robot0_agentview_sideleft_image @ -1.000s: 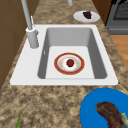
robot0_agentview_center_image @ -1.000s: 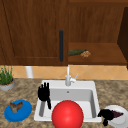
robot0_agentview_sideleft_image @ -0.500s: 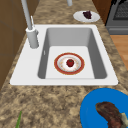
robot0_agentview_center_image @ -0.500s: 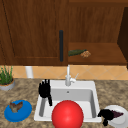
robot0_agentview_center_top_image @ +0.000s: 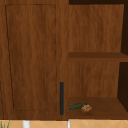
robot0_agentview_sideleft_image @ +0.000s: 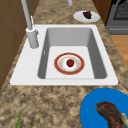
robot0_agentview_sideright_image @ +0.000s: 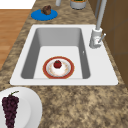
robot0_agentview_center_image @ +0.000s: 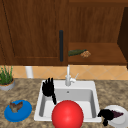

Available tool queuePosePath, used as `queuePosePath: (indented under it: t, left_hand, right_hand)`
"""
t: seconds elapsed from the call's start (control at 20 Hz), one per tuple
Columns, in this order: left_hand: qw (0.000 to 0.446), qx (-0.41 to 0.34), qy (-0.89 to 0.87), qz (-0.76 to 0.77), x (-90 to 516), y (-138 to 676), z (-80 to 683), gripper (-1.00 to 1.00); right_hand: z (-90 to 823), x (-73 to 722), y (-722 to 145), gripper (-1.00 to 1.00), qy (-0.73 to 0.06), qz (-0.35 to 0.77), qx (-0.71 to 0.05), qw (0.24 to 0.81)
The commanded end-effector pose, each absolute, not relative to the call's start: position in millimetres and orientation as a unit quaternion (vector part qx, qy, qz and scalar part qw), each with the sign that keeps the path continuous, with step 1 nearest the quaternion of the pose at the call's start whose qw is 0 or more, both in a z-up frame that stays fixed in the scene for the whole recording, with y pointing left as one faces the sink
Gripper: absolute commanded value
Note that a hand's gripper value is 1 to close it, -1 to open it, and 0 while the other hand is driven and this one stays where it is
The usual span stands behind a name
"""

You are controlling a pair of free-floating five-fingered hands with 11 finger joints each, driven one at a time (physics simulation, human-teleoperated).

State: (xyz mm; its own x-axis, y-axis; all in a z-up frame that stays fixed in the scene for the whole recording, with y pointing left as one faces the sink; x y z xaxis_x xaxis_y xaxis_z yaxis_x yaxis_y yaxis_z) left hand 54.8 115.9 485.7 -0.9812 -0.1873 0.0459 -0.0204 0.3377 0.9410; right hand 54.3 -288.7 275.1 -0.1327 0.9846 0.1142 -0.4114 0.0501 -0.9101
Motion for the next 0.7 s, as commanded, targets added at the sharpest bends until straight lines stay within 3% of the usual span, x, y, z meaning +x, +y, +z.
queuePosePath:
  t: [0.0, 0.65]
  left_hand:
    - [0.078, 0.089, -0.848, -0.517, 54.8, 110.2, 486.6, -1.0]
    - [0.085, 0.099, -0.852, -0.507, 55.3, 107.7, 496.5, -1.0]
  right_hand:
    - [275.1, 54.3, -288.7, 0.0, -0.443, 0.608, -0.324, 0.574]
    - [275.1, 54.3, -288.7, 0.0, -0.443, 0.608, -0.324, 0.574]
